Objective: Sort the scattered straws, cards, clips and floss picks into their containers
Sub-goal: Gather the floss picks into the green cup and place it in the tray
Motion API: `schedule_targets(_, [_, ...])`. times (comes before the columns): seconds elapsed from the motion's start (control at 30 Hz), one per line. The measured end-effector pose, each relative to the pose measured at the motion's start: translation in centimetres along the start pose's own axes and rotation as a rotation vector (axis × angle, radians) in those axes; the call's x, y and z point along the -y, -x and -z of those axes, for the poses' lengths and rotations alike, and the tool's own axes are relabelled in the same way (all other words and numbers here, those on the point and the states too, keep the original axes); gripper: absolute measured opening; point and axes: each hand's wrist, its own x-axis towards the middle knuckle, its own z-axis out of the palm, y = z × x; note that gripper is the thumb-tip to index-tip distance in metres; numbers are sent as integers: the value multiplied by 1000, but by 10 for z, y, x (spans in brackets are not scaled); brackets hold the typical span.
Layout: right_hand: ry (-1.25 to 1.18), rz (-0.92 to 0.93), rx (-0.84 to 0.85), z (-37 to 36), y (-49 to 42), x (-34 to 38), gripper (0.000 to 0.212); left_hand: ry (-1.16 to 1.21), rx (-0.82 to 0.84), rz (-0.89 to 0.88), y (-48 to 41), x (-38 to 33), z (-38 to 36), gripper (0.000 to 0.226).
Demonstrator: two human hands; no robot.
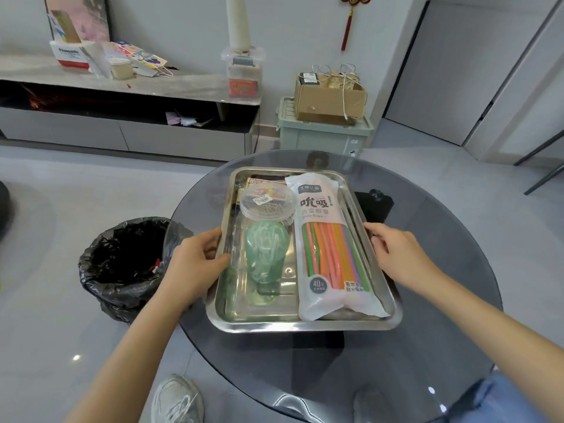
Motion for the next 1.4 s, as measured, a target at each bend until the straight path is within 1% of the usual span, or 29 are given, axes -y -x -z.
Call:
schedule_targets(0.07, [-15,-13,-33,1,-1,-4,38,14,2,0,0,-2,-3,51])
schedule_targets(0.17, [9,-26,15,5,0,-7,39,21,7,0,0,-6,-11,53])
schedule_targets(0.37, [-4,-70,24,23,6,-28,39,9,37,-2,-6,-14,-39,46])
schedule_targets(0.57, [-1,-176,-27,48,23,-68,40,-39,103,-59,-11,-37,-87,41])
schedule_targets(0.7, [2,-219,-77,64,36,-94,37,-75,139,-97,-14,-55,-120,37])
schedule_targets(0.83, [-4,-273,-90,75,37,-115,40,-104,157,-127,-15,-68,-143,37])
schedule_targets(0.93, [-9,-273,-95,79,35,-123,40,-106,162,-129,-16,-74,-151,38])
schedule_targets(1.23, [-22,-252,-163,82,19,-143,36,-118,189,-119,-35,-83,-173,33])
schedule_targets(1.4, [-57,-265,-177,84,5,-153,35,-99,180,-111,-45,-83,-180,36])
